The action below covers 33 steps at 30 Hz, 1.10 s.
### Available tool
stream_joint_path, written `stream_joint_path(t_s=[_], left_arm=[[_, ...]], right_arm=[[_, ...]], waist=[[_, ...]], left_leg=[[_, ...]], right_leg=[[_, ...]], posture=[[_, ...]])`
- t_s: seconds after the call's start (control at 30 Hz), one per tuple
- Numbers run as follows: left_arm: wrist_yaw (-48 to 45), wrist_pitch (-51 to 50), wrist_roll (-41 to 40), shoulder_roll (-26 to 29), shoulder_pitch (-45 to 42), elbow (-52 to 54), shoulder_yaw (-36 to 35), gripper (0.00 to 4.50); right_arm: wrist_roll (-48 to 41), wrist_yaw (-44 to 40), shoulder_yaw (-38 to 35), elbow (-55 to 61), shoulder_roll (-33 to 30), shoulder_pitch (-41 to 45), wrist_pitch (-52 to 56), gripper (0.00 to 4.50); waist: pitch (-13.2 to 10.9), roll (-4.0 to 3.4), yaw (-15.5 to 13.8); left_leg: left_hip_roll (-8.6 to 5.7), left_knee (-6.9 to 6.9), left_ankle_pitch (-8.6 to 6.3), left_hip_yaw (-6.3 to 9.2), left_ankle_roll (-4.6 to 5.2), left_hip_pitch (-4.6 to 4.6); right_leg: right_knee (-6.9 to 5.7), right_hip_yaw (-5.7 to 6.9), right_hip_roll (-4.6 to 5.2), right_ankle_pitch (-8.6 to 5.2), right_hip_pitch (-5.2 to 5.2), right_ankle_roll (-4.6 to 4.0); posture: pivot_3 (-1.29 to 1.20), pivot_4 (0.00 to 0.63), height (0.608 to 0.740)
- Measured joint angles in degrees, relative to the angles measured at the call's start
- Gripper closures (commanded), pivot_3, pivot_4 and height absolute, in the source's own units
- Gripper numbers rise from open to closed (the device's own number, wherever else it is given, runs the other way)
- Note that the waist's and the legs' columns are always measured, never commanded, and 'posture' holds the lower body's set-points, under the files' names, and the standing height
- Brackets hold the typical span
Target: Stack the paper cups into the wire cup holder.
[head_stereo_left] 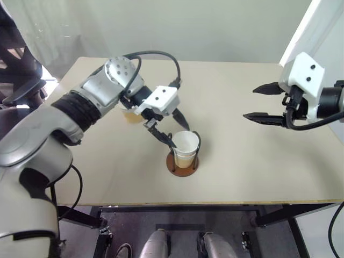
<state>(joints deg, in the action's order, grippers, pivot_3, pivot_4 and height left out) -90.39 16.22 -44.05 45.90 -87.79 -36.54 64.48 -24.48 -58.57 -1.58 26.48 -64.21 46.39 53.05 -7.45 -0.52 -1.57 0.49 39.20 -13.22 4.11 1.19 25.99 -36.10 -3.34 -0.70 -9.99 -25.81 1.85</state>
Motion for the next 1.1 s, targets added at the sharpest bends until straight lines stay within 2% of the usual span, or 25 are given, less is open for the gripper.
stream_joint_path(t_s=[0.13,0.23,0.33,0.4,0.63,0.9,1.1], left_arm=[[-0.01,0.11,1.52,-1.8,0.02,-5.15,-5.61,0.66],[-0.03,-0.11,3.87,-1.53,0.03,-10.72,-11.64,0.66],[-0.01,0.13,10.21,0.42,0.24,-19.79,-18.2,0.66],[0.71,0.78,15.17,1.51,0.44,-26.04,-22.13,0.66],[11.19,2.41,32.65,4.39,6.88,-37.54,-30.39,0.66],[20.15,2.99,43.6,4.14,9.03,-38.48,-37.46,0.66],[23.05,3.36,47.17,1.81,10.72,-39.05,-42.67,0.66]], right_arm=[[-1.83,-0.88,-0.43,0.06,-0.08,-0.05,-0.05,1.08],[-8.83,-4.43,-4.41,1.79,0.4,-1.1,0.39,1.08],[-18.48,-6.77,-10.23,4.45,2.85,-1.57,0.9,1.08],[-20.96,-6.64,-11.44,4.41,3.24,-1.25,0.66,1.08],[-18.79,-5.36,-7.77,-0.16,3.63,0.19,-3.95,1.08],[-16.28,-5.43,-3.88,-2.58,3.86,1.55,-7.08,1.08],[-15.13,-5.44,-2.84,-2.82,3.8,1.68,-7.7,1.08]], waist=[[-0.01,-0.01,0.1],[-0.01,-0.04,0.21],[0.02,-0.07,0.52],[0.03,-0.08,0.75],[0.08,-0.07,0.46],[0.07,-0.04,-0.04],[0.08,-0.02,0.09]], left_leg=[[-0.08,-0.06,0.02,-0.1,0.02,-0.01],[-0.1,-0.13,0.04,-0.1,-0.01,0.0],[-0.13,-0.15,0.1,-0.1,-0.1,-0.07],[-0.14,-0.14,0.15,-0.07,-0.15,-0.08],[-0.25,-0.12,0.12,0.19,-0.03,-0.04],[-0.64,-0.07,0.18,0.2,0.06,0.01],[-0.65,-0.11,0.26,0.1,0.05,0.0]], right_leg=[[0.03,-0.01,-0.06,0.04,-0.03,0.06],[0.06,-0.06,-0.11,-0.01,-0.06,0.08],[0.09,-0.14,-0.15,-0.2,-0.09,0.0],[0.08,-0.16,-0.15,-0.25,-0.07,-0.01],[-0.14,-0.08,0.04,-0.15,-0.15,-0.05],[-0.08,0.02,0.08,-0.1,-0.12,-0.09],[-0.06,0.0,0.03,-0.06,-0.17,-0.12]], posture=[[0.0,0.15,0.74],[0.0,0.15,0.74],[0.0,0.15,0.74],[0.0,0.15,0.74],[0.0,0.15,0.74],[0.0,0.15,0.74],[0.0,0.15,0.74]])
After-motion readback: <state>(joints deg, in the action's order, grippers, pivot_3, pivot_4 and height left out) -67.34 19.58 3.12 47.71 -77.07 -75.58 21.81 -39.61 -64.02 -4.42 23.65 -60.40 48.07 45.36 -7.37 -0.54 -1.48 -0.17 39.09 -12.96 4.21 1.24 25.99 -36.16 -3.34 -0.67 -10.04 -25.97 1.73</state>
